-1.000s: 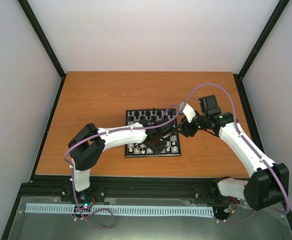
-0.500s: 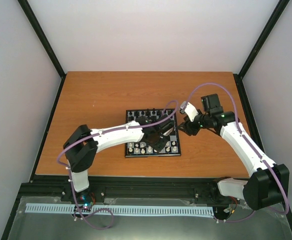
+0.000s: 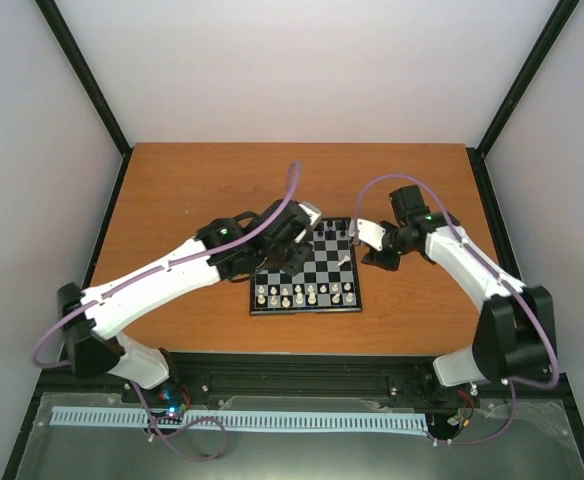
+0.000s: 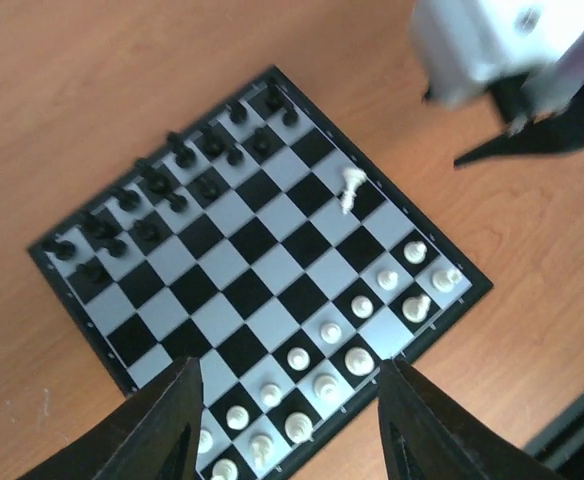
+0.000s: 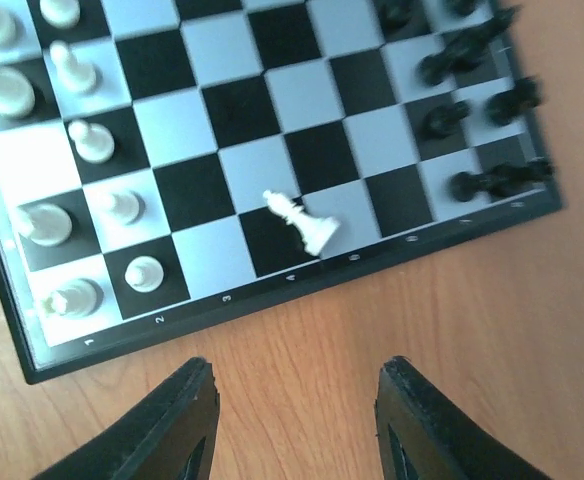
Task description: Set up the chess pieces on the board
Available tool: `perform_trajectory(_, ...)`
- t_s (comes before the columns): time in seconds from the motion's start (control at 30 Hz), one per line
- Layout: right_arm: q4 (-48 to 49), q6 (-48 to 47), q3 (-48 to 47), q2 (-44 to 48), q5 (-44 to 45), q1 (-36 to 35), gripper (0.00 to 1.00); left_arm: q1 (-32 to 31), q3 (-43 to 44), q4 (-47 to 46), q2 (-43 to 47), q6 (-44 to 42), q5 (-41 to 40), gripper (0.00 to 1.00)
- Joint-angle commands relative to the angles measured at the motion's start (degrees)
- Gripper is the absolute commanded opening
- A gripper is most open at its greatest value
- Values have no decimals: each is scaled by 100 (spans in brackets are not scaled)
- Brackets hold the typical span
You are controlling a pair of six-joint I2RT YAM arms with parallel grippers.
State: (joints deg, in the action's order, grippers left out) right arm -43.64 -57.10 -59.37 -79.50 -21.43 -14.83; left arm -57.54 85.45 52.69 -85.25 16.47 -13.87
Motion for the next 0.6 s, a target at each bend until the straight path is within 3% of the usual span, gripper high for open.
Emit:
perform_trajectory(0.0,8,-809,-246,-677,494,-269,44,260,-826,-879,805,-419,-484,50)
perform_trajectory(0.17,42,-963,-674,-1403,825,-503,43,833,-1390,-1226,1249,-320,-262,56)
perform_trajectory(0.57,-527,-1166,-1713,-2715,1196,-840,46,937,-1432,-1134,1463,-301,-500,56)
